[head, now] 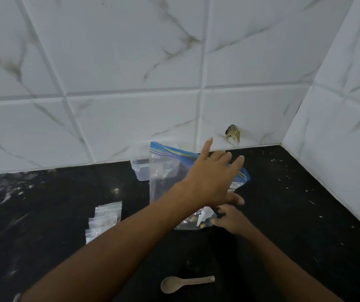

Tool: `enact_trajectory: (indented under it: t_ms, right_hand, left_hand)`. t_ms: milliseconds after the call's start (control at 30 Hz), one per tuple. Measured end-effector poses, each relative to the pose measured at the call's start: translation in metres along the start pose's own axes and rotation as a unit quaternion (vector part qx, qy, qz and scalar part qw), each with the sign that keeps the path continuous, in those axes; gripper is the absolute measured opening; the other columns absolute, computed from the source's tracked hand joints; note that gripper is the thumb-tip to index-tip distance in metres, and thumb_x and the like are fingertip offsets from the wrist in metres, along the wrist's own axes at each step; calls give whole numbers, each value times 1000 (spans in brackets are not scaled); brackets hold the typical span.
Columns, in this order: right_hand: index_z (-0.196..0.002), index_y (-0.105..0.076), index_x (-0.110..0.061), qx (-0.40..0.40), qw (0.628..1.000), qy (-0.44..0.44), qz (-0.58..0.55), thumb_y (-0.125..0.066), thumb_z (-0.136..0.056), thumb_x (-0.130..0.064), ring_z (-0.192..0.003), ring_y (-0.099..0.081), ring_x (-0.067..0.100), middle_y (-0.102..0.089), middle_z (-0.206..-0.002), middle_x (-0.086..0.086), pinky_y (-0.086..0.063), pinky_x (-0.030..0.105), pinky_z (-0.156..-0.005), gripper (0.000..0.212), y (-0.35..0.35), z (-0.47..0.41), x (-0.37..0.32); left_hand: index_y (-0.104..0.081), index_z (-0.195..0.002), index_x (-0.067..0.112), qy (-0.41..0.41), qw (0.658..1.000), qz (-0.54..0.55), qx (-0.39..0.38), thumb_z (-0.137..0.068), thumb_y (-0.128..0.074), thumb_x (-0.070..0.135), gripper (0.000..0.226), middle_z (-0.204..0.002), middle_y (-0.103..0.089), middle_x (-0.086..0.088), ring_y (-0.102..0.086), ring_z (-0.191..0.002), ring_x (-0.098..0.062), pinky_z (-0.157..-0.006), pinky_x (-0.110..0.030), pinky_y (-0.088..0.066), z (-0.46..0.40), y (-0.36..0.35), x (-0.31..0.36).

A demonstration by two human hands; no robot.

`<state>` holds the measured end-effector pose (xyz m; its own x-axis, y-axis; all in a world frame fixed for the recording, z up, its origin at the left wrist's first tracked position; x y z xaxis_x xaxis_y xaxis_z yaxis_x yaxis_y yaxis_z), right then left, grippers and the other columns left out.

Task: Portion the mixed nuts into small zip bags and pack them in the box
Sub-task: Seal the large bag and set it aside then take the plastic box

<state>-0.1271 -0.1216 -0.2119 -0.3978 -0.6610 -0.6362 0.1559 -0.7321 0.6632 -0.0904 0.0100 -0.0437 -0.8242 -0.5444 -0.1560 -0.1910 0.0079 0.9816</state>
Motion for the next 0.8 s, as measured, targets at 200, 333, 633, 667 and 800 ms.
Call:
enact_trajectory:
  t_ms: [200,333,633,667,800]
  right_hand:
    - [-106,-62,-17,59,998,22,28,-68,-84,-19,-86,-59,11,-65,-95,-2,-40,20,-70,23,-21,-7,-4]
    - [-67,-46,-26,103,993,34,56,-67,-85,-19,-75,-56,13,-52,-70,-9,-43,25,-67,29,-25,-5,-3]
    - [-111,-62,-22,97,994,26,42,-67,-87,-26,-91,-62,8,-67,-101,-5,-53,33,-85,25,-15,5,18]
    - [-112,-59,-25,73,997,19,19,-71,-83,-26,-93,-61,6,-66,-105,-6,-52,32,-86,31,-12,7,15]
    - [-117,-42,-33,58,978,93,-179,-80,-75,-17,-100,-57,2,-56,-108,-19,-47,16,-77,58,26,34,-24]
  left_hand:
    - [-61,-116,17,1,998,-19,-68,-92,-63,36,31,-108,-67,-3,-61,-110,-22,-119,-58,-6,-28,6,-1]
    - [-66,-116,23,2,999,27,-40,-94,-61,29,23,-111,-69,0,-62,-110,-19,-118,-49,-18,-22,8,-6]
    - [-72,-102,24,53,992,82,78,-90,-62,43,25,-101,-71,4,-64,-93,-18,-81,-30,-34,-5,38,-35]
    - [-72,-103,22,51,992,87,70,-91,-62,41,25,-101,-71,2,-64,-92,-19,-76,-29,-31,-5,38,-35]
    - [-70,-104,20,54,992,105,53,-91,-63,38,24,-102,-70,0,-62,-91,-19,-70,-29,-30,-6,41,-33]
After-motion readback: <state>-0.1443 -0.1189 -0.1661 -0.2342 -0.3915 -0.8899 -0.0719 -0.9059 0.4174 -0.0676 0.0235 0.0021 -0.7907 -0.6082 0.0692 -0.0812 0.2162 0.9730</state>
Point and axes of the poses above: each hand's wrist, its own z-axis away from the middle knuckle, its own y-axis out of the back of the hand, x = y × z, the point moved 1 cm from there along -z, towards the middle knuckle
